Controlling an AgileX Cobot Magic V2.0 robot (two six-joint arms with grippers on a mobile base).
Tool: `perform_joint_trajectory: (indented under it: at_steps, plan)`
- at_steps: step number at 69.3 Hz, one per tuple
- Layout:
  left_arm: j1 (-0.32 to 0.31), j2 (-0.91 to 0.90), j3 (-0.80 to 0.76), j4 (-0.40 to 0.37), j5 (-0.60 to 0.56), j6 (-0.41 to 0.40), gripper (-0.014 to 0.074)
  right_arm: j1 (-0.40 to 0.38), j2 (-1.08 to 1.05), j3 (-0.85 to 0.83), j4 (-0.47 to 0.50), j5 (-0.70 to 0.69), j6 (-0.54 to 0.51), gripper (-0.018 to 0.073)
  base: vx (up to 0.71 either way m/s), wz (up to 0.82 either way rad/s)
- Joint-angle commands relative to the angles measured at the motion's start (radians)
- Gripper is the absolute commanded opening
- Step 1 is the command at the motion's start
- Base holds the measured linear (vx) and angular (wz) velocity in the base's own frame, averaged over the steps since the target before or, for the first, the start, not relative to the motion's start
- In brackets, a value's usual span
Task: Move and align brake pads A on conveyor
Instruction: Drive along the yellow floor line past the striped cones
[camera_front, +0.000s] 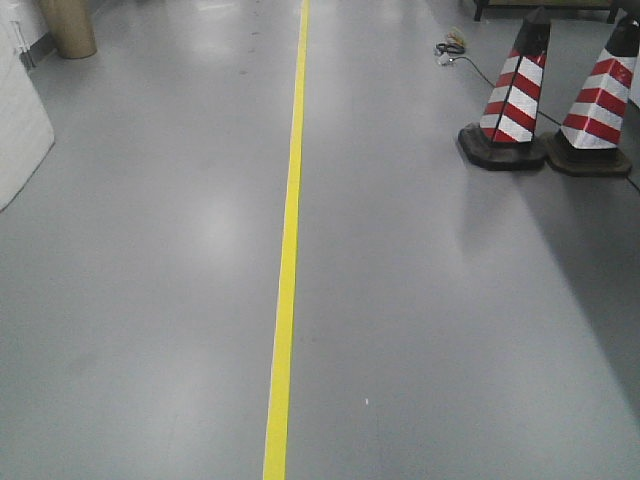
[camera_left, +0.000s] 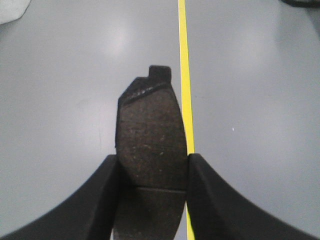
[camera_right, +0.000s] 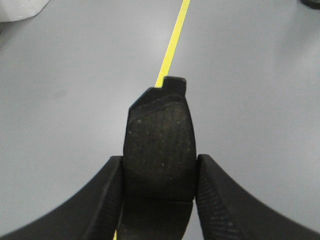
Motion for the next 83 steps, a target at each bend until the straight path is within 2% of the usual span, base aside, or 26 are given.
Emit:
perform_joint_trajectory:
  at_steps: [1,83]
  plan:
    - [0.003,0.007,-0.024,0.009,-0.080,0.001,-0.0006,-0.005,0.002,-0.027,-0.007,-0.082,-0.002,-0.0011,0.76,-0.03]
    - [0.003,0.007,-0.024,0.009,-0.080,0.001,-0.0006,-0.005,0.002,-0.027,-0.007,-0.083,-0.002,-0.0011,0.70,-0.04]
